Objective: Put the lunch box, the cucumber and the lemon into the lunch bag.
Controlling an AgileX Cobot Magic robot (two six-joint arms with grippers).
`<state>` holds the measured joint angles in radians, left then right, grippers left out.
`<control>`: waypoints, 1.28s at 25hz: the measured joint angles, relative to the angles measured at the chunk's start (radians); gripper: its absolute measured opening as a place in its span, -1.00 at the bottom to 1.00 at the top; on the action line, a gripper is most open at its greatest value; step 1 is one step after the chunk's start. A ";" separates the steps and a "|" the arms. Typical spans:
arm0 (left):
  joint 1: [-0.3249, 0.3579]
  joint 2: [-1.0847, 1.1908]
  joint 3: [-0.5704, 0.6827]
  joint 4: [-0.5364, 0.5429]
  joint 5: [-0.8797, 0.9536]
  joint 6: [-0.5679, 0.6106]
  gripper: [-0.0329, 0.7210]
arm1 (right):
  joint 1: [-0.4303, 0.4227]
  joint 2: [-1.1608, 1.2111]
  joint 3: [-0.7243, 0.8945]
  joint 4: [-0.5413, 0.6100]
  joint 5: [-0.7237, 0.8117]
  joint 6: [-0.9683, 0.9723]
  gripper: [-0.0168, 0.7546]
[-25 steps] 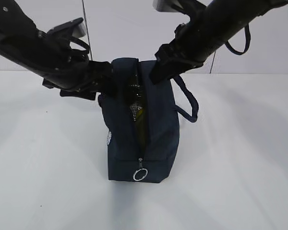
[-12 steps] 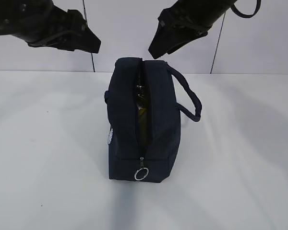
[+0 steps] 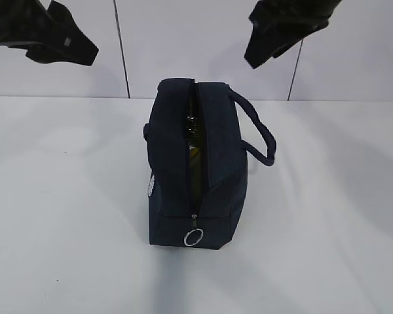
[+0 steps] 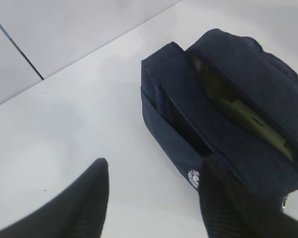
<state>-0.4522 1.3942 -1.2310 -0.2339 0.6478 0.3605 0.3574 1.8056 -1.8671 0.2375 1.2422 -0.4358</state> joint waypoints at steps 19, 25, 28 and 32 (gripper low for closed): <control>0.000 -0.431 0.372 -0.173 -0.072 0.002 0.16 | 0.000 -0.644 0.681 0.052 -0.258 0.052 0.05; -0.023 -0.536 0.622 -0.352 -0.255 0.002 0.16 | 0.000 -0.807 0.974 0.304 -0.389 -0.120 0.05; -0.071 -0.541 0.683 -0.366 -0.293 0.025 0.16 | 0.000 -0.848 1.106 0.488 -0.472 -0.241 0.05; -0.150 -0.528 0.706 -0.371 -0.371 0.048 0.16 | 0.000 -0.856 1.259 0.710 -0.569 -0.391 0.05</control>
<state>-0.6026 0.8666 -0.5248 -0.6053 0.2766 0.4087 0.3574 0.9495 -0.6086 0.9473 0.6734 -0.8269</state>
